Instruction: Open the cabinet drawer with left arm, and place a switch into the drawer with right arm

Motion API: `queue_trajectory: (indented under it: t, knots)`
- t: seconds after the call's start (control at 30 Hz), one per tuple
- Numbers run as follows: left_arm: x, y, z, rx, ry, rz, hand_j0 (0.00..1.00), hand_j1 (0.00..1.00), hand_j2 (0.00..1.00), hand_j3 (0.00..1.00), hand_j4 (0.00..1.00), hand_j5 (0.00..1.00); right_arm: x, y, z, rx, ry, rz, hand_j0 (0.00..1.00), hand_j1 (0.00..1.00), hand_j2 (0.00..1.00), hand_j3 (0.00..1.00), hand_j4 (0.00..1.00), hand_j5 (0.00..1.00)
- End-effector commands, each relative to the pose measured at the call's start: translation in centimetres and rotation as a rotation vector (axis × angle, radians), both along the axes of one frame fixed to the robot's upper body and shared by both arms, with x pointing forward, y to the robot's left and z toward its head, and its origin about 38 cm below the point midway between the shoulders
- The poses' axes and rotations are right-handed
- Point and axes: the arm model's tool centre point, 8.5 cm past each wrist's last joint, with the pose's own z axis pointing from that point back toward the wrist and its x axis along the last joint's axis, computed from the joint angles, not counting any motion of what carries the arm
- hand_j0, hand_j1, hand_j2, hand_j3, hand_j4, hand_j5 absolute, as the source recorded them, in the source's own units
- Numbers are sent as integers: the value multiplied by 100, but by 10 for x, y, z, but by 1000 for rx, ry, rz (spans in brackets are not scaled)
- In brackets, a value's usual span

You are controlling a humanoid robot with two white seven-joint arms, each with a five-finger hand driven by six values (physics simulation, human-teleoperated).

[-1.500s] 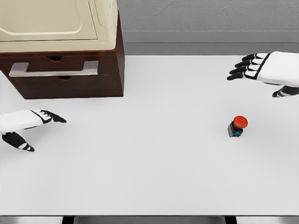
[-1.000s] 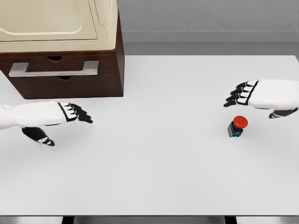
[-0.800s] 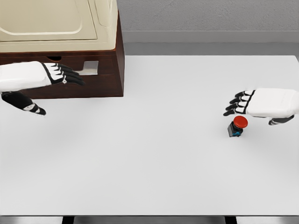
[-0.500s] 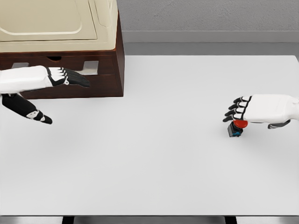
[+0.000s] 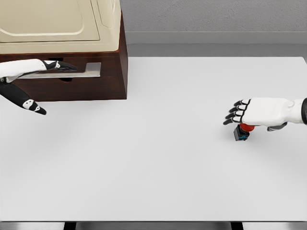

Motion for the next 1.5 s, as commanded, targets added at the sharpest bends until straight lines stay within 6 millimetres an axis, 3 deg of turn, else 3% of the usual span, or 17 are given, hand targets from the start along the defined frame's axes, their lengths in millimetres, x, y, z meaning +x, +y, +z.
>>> queue_trajectory:
  t: [0.0, 0.3, 0.63, 1.47]
  knots:
    - [3, 6, -2, 4, 25, 54, 100, 100, 100, 100, 100, 100, 2, -4, -4, -12, 2, -16, 100, 100, 100, 100, 100, 100]
    - [21, 18, -18, -3, 68, 130, 100, 100, 100, 100, 100, 100, 1, -6, -8, -28, 9, -16, 100, 100, 100, 100, 100, 100]
    - [25, 24, -27, 11, 93, 167, 100, 100, 100, 100, 100, 100, 2, 1, -9, -9, 11, -6, 100, 100, 100, 100, 100, 100]
    - [32, 45, -27, 27, 89, 226, 100, 100, 100, 100, 100, 100, 1, 5, -13, -2, 18, 1, 100, 100, 100, 100, 100, 100]
